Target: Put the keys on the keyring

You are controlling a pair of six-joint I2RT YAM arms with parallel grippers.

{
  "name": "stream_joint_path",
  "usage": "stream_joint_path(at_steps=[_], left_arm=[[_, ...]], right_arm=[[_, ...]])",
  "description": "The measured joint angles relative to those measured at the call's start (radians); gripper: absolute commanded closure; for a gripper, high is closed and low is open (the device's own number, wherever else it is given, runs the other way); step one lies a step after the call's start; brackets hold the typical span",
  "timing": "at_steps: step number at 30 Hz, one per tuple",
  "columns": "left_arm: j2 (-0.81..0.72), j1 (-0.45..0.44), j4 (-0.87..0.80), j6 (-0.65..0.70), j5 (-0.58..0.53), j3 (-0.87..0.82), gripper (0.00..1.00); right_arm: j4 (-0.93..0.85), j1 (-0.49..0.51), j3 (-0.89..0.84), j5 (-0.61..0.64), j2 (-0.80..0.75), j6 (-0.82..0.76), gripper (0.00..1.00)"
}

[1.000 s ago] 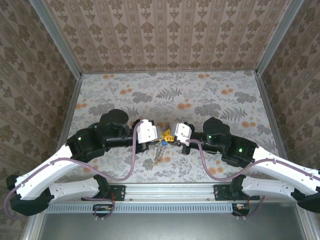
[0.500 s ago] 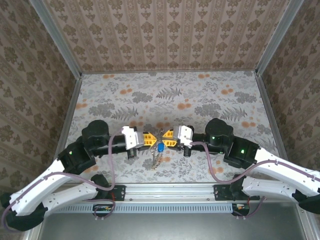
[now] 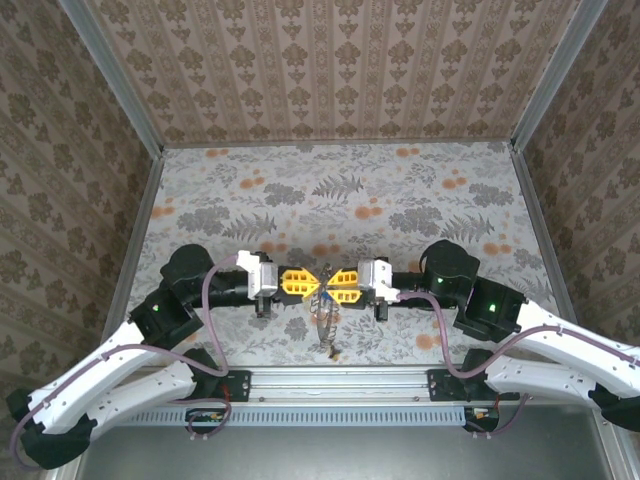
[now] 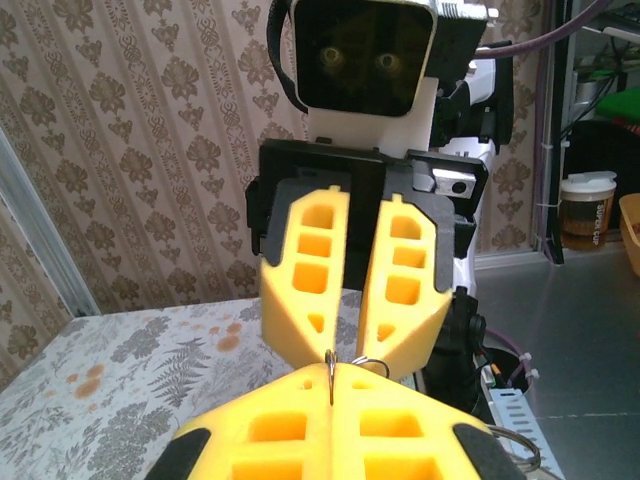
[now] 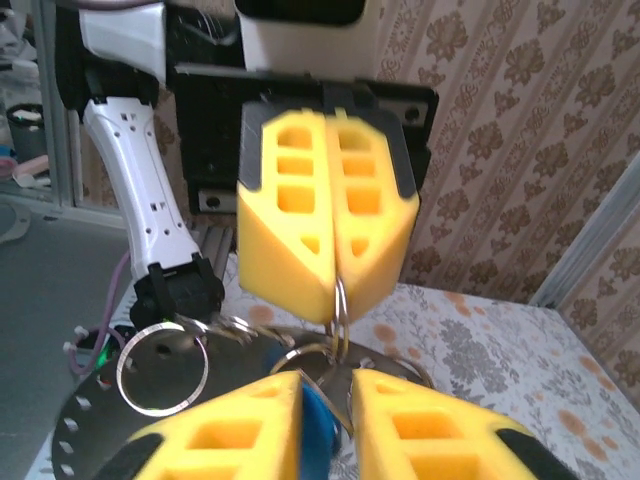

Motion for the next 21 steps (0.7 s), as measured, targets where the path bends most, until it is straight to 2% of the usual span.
stream_joint_path(at_steps=[11, 16, 21], left_arm=[[0.009, 0.02, 0.158, -0.068, 0.031, -0.055, 1.0], [0.021, 0.035, 0.256, -0.11, 0.043, -0.084, 1.0], [0.047, 0.036, 0.341, -0.138, 0.047, -0.098, 1.0]], right_arm=[[0.018, -0.002, 0.0, 0.002, 0.004, -0.001, 0.87], [0.017, -0.002, 0.001, 0.003, 0.016, -0.002, 0.76], [0.018, -0.002, -0.005, 0.002, 0.005, -0.001, 0.73]])
